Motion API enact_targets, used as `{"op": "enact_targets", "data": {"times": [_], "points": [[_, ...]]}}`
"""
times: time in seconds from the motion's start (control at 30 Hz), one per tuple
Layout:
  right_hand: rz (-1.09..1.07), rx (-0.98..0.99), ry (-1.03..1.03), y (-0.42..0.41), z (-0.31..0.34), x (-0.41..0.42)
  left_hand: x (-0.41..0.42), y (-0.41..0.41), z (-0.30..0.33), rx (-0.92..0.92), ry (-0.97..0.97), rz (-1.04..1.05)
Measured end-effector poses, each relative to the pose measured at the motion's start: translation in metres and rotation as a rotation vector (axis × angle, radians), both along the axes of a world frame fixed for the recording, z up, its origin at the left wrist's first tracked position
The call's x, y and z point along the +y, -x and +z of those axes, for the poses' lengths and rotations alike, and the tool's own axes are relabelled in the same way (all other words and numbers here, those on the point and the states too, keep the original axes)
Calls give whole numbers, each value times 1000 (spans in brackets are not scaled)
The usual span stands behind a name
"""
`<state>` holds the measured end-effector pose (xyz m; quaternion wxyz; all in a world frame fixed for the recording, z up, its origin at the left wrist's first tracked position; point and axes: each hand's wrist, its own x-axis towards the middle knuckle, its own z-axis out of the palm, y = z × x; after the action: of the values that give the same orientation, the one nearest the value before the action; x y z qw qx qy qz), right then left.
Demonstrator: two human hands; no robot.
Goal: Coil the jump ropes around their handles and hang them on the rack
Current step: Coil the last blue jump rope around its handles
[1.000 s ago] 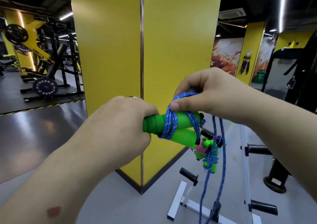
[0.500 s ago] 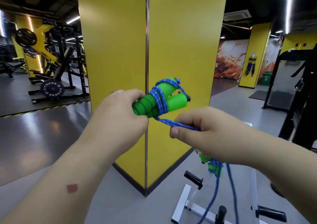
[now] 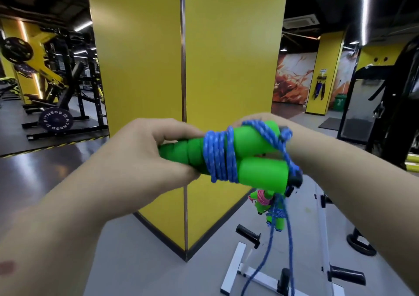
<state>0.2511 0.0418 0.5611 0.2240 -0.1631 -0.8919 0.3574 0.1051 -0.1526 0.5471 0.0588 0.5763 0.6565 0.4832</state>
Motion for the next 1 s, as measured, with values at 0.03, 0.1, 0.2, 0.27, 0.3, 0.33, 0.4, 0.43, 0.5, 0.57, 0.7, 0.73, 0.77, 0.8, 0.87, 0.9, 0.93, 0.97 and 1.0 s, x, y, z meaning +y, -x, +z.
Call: {"op": "enact_targets", "data": {"times": [0.03, 0.1, 0.2, 0.27, 0.3, 0.33, 0.4, 0.43, 0.5, 0.57, 0.7, 0.73, 0.77, 0.8, 0.87, 0.9, 0.93, 0.97, 1.0], "points": [[48, 0, 81, 1, -5, -2, -1, 3, 2, -70, -41, -1], [73, -27, 174, 2, -14, -11, 2, 10, 2, -154, -103, 49], [12, -89, -19, 2, -18, -30, 12, 20, -3, -265, -168, 153], [5, -124, -123, -1, -14, -41, 18, 23, -7, -275, -157, 219], [-6, -147, -192, -3, -10, -45, 21, 23, -9, -246, -137, 254], [-17, -178, -273, -6, -7, -50, 22, 22, -11, -196, -116, 290], [-27, -204, -385, -11, 2, -58, 22, 21, -12, -48, -67, 361], [-29, -192, -431, -14, 8, -60, 20, 20, -12, 28, -36, 392], [-39, -136, -479, -17, 22, -56, 17, 15, -11, 169, 51, 406], [-54, -45, -468, -17, 31, -47, 14, 9, -9, 261, 146, 339], [68, 100, -139, -9, 27, -26, 2, 4, 0, 70, 154, 137], [88, 110, 8, -6, 19, -17, -1, 7, 1, 3, 139, 66], [114, 106, 123, -4, 13, -12, -4, 11, 1, -73, 125, -29], [109, 89, 196, -1, 4, -7, -6, 14, 0, -180, 103, -140], [119, 40, 216, 6, -14, -3, -4, 18, -5, -465, 58, -299], [150, 37, 272, 8, -21, -8, -1, 20, -9, -572, 23, -300], [154, 54, 358, 10, -26, -14, 3, 22, -13, -645, -15, -268], [147, 52, 398, 11, -29, -22, 7, 22, -15, -713, -54, -221], [119, 61, 397, 12, -32, -30, 11, 22, -17, -768, -91, -171]]}}
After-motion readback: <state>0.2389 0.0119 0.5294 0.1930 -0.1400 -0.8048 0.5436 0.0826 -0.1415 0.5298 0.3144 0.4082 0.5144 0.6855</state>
